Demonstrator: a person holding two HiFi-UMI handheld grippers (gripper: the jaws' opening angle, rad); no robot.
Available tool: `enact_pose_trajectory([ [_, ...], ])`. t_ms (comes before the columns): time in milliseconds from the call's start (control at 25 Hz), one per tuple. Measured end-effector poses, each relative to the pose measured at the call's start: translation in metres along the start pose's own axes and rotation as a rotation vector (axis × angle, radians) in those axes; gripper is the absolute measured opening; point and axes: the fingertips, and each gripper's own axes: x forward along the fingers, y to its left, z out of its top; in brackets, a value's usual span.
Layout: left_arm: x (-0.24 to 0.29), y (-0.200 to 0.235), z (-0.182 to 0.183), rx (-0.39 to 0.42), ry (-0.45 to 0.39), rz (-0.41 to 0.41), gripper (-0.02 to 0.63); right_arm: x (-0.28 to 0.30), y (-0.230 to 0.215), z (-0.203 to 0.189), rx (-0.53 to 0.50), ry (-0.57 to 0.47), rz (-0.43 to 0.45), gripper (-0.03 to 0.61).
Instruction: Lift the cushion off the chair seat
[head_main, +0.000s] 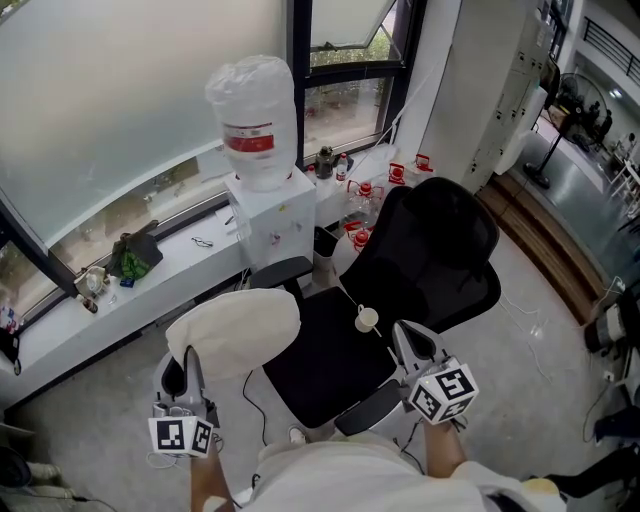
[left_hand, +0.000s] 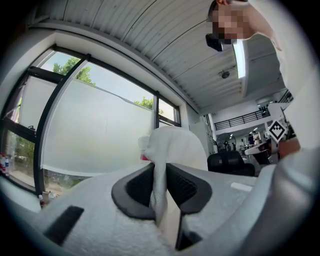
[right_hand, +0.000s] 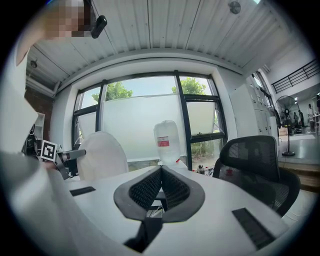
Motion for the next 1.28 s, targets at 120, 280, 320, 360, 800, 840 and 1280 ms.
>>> enact_pose_trajectory([
  [120,-0.003,0.003,-0.001,0.0,0.0,-0.009,0.064,-0.004,0.005,-0.003,0.001,0.0,-0.013,0.003],
  [280,-0.005,0.007,-0.005,0.006,-0.006,-0.031,0.064,-0.01,0.011,-0.008,0.005,0.002,-0.035,0.003],
  [320,-0.005,0.008,-0.004,0.004,-0.007,-0.032,0.064,-0.011,0.012,-0.008,0.008,0.002,-0.041,0.003],
  [360,-0.005,0.009,-0.004,-0.001,-0.007,-0.03,0.064,-0.012,0.014,-0.009,0.009,0.004,-0.042,0.003],
  [800,-0.019,0.013,-0.006,-0.022,-0.021,-0.038,0.064,-0.02,0.039,-0.005,-0.065,-0.013,-0.04,0.002],
  [840,-0.02,0.014,-0.007,-0.023,-0.02,-0.037,0.064,-0.02,0.04,-0.005,-0.066,-0.013,-0.04,0.002],
  [1280,-0.023,0.022,-0.011,-0.024,-0.025,-0.032,0.064,-0.021,0.049,-0.007,-0.077,-0.019,-0.038,0.002],
])
